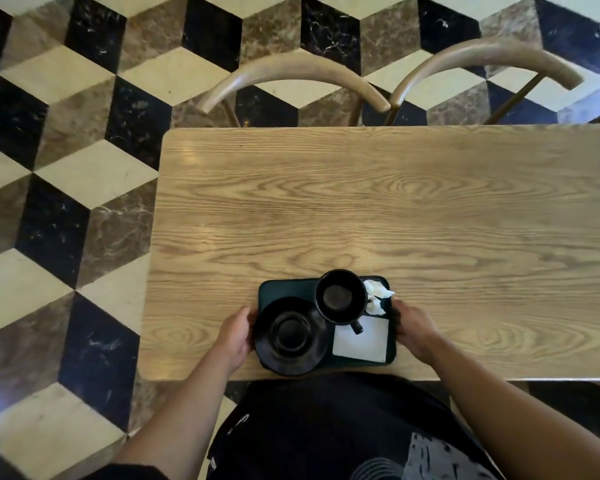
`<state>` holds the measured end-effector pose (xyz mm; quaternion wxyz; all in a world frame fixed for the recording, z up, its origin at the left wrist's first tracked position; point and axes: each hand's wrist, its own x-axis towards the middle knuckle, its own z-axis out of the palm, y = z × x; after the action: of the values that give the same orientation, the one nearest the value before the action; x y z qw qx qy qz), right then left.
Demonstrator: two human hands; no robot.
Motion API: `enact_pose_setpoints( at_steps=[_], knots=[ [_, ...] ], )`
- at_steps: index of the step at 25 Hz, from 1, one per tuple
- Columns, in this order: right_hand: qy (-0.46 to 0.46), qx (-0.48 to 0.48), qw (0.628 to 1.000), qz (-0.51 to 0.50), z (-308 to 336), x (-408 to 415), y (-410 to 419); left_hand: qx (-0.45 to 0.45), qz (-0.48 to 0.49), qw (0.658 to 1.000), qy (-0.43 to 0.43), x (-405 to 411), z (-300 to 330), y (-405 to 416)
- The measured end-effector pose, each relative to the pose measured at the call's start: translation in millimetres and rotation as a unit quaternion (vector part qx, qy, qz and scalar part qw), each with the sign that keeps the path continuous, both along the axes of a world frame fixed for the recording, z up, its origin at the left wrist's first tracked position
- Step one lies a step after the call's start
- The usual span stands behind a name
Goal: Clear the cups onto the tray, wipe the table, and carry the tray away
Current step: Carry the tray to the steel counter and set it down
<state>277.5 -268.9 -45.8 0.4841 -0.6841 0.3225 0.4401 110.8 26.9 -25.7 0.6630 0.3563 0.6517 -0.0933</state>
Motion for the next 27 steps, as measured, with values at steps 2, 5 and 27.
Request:
enact_pose_setpoints(
  at_steps=[2,5,27],
  knots=[
    [0.015,0.036,0.999,-0.014,6,1,0,0.005,-0.004,1.0,-0.006,0,-3,0],
    [0.014,0.088,0.995,-0.033,11,-2,-3,0.004,-0.019,1.0,-0.005,-1,-10,2],
    [-0.016,0.087,0.984,-0.152,32,-37,17,0.025,-0.008,0.999,-0.021,-18,7,6]
  ],
)
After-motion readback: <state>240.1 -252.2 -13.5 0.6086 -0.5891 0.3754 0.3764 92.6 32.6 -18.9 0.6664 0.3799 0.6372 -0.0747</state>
